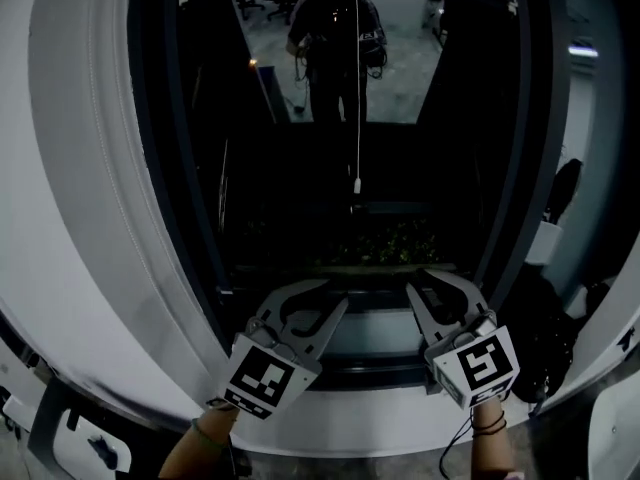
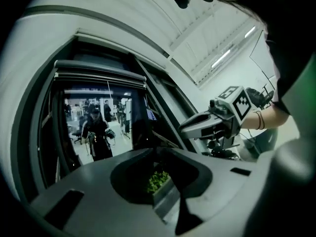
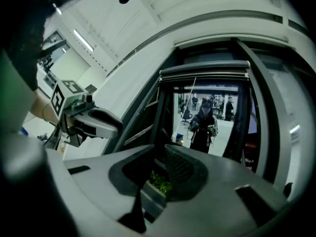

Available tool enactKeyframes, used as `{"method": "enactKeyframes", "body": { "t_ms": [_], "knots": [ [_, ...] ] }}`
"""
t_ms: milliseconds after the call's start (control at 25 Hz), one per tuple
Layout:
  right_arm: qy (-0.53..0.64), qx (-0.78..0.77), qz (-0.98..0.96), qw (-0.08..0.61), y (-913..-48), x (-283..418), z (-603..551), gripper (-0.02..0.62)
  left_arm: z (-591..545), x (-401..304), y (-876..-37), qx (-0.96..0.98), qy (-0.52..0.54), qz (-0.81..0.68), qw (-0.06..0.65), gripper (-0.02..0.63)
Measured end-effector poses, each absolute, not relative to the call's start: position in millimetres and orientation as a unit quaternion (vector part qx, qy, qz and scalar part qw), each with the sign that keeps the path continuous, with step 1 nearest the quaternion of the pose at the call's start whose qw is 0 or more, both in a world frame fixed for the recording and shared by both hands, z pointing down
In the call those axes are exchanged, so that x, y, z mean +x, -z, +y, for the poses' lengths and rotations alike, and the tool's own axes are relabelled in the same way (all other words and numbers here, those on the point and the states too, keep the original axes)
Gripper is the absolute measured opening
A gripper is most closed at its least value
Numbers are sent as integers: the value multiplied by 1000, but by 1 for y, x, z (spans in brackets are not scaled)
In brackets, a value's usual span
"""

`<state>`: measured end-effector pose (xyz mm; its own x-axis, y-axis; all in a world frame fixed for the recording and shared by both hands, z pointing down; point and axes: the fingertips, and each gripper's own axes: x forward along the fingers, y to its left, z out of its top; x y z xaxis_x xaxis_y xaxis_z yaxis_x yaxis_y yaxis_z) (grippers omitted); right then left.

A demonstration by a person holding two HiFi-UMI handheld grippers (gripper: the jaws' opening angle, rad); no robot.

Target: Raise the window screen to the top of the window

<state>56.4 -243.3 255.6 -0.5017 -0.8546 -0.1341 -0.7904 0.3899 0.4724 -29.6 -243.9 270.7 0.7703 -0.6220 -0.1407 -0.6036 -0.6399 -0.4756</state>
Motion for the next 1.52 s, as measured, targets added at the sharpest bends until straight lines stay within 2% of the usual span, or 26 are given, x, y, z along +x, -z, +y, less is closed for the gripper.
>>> {"method": "enactKeyframes", "body": {
  "t_ms": [280, 600, 960, 1200, 1520],
  "knots": [
    [161, 507, -841, 95, -350, 84, -132, 66, -147, -5, -365, -919, 17, 360, 163, 78],
    [78, 491, -865, 61, -426, 104, -15, 66, -23, 29, -436, -918, -4, 394, 45, 78],
    [1, 473, -881, 26, -469, 87, 70, 66, 79, 36, -473, -910, 20, 414, 1, 77],
    [-20, 470, -882, 24, -482, 61, 100, 64, 100, 1, -478, -902, -13, 430, -41, 77],
    [-32, 473, -880, 29, -502, -9, 150, 64, 155, -54, -494, -908, 4, 416, -42, 77]
  ]
}}
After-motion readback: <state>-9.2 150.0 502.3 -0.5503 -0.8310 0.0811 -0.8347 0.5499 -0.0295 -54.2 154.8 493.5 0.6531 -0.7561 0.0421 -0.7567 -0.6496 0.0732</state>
